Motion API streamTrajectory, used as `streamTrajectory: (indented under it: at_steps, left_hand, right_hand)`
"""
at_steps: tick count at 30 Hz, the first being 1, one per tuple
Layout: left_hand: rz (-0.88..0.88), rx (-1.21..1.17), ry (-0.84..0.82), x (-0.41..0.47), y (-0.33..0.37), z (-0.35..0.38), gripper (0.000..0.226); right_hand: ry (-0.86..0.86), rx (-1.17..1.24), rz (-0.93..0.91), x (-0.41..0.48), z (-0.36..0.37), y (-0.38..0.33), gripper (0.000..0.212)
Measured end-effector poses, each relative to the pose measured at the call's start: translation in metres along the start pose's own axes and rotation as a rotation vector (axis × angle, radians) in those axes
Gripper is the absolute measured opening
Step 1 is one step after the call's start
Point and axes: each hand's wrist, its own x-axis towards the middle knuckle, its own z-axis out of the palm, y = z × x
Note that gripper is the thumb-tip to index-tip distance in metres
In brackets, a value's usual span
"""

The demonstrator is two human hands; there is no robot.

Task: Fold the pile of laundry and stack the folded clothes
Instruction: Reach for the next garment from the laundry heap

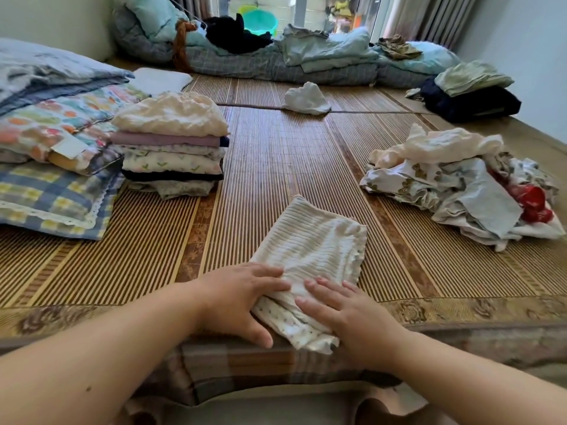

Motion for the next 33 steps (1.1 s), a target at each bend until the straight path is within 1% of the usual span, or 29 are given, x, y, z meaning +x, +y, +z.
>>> streamTrajectory:
  at_steps: [1,2,4,6,8,9,11,12,14,16,17,19,20,21,22,23,25,27,29,31,33]
  left_hand:
    - [0.008,0.007,0.005,-0.002,0.003,-0.001,0.094]
    - [0.019,0.020,0.008,-0.005,0.005,-0.002,0.094]
    - [0.041,0.055,0.011,-0.011,0.009,-0.003,0.094]
    - [0.066,0.071,-0.006,-0.018,0.012,-0.001,0.094]
    - [0.093,0.078,-0.017,-0.026,0.014,0.004,0.093]
    - [0.112,0.078,0.001,-0.030,0.015,0.007,0.089]
    - [0.151,0.017,0.097,-0.034,0.015,0.015,0.066]
    - [0.161,-0.072,0.153,-0.037,0.016,0.016,0.051]
    - [0.119,-0.393,0.217,-0.038,0.017,0.013,0.026]
    - [0.052,-0.743,0.283,-0.033,0.019,0.006,0.019]
    - [0.012,-0.847,0.351,-0.027,0.020,0.001,0.019]
    - [-0.091,-0.940,0.507,-0.010,0.019,-0.008,0.015]
    - [-0.164,-0.953,0.561,0.000,0.017,-0.011,0.018]
    - [-0.254,-0.953,0.583,0.010,0.014,-0.013,0.029]
    - [-0.346,-0.933,0.576,0.019,0.011,-0.014,0.044]
    - [-0.433,-0.880,0.550,0.027,0.009,-0.013,0.058]
    - [-0.584,-0.718,0.499,0.037,0.006,-0.010,0.074]
    - [-0.693,-0.540,0.436,0.042,0.007,-0.006,0.080]
    - [-0.712,-0.476,0.348,0.044,0.008,-0.003,0.079]
    - [-0.665,-0.588,0.297,0.044,0.008,-0.003,0.078]
    - [-0.606,-0.750,0.303,0.042,0.010,-0.006,0.080]
  right_hand:
    - [-0.009,0.069,-0.016,-0.001,-0.004,0.003,0.081]
    - [0.037,0.129,-0.047,-0.003,-0.003,0.006,0.072]
    - [-0.021,0.298,-0.072,-0.015,-0.008,0.010,0.061]
    - [-0.041,0.487,-0.027,-0.024,-0.014,0.014,0.053]
    - [-0.074,0.770,0.072,-0.033,-0.022,0.016,0.041]
    - [-0.090,0.906,0.125,-0.037,-0.026,0.017,0.037]
    - [-0.109,1.112,0.189,-0.043,-0.037,0.017,0.032]
    - [-0.111,1.183,0.200,-0.045,-0.045,0.017,0.030]
    - [-0.090,1.263,0.238,-0.044,-0.062,0.019,0.025]
    - [-0.002,1.325,0.312,-0.032,-0.074,0.023,0.022]
    - [0.074,1.355,0.367,-0.022,-0.076,0.027,0.028]
    - [0.230,1.446,0.506,0.002,-0.077,0.035,0.034]
    - [0.297,1.464,0.578,0.014,-0.076,0.038,0.032]
    - [0.339,1.437,0.642,0.025,-0.074,0.041,0.033]
    - [0.344,1.371,0.707,0.033,-0.071,0.044,0.043]
    - [0.311,1.286,0.768,0.040,-0.068,0.046,0.057]
    - [0.200,1.072,0.830,0.048,-0.064,0.049,0.080]
    - [0.101,0.940,0.821,0.050,-0.063,0.048,0.088]
    - [0.024,0.949,0.791,0.050,-0.060,0.048,0.081]
    - [-0.002,0.952,0.763,0.050,-0.055,0.046,0.073]
    - [0.044,0.937,0.727,0.052,-0.053,0.043,0.078]
